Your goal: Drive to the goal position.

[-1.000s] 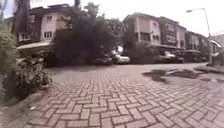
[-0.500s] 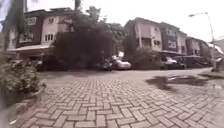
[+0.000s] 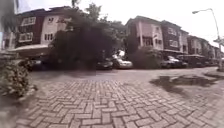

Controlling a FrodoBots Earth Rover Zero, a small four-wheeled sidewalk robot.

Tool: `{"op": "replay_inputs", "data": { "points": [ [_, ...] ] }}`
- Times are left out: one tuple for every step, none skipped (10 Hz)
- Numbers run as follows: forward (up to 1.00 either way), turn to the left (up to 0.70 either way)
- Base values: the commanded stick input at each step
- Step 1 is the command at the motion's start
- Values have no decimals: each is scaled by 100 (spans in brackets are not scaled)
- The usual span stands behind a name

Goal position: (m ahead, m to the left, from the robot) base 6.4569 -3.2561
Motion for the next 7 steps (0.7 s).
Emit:
{"op": "replay_inputs", "data": {
  "points": [
    [69, 3],
    [69, 3],
    [69, 3],
    [69, 3],
    [69, 3],
    [69, 3],
    [69, 3]
  ]
}}
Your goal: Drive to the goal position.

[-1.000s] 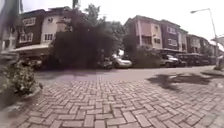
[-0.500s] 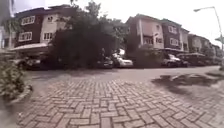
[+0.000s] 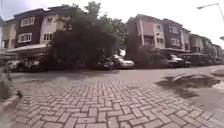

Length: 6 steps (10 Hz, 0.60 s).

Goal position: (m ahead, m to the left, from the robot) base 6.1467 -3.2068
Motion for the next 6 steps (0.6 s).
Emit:
{"op": "replay_inputs", "data": {
  "points": [
    [69, 3],
    [69, 3],
    [69, 3],
    [69, 3],
    [69, 3],
    [69, 3]
  ]
}}
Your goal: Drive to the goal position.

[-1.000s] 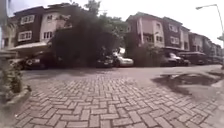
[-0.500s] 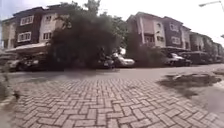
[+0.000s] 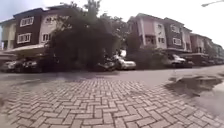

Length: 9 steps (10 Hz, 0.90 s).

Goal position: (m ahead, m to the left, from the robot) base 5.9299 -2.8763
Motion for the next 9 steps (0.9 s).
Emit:
{"op": "replay_inputs", "data": {
  "points": [
    [69, 3],
    [69, 3],
    [69, 3],
    [69, 3],
    [69, 3],
    [69, 3],
    [69, 3],
    [69, 3],
    [69, 3]
  ]
}}
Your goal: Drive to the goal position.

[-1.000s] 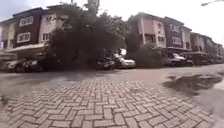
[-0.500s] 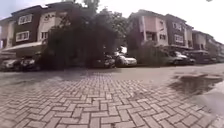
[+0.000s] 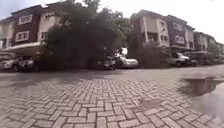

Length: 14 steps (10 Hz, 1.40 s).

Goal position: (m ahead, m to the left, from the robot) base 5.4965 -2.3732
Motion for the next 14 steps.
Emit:
{"op": "replay_inputs", "data": {
  "points": [
    [69, 2],
    [69, -12],
    [69, -35],
    [69, -35],
    [69, -14],
    [69, -2],
    [69, 3],
    [69, 3],
    [69, 3],
    [69, 3],
    [69, 3],
    [69, 3],
    [69, 3],
    [69, 3]
  ]
}}
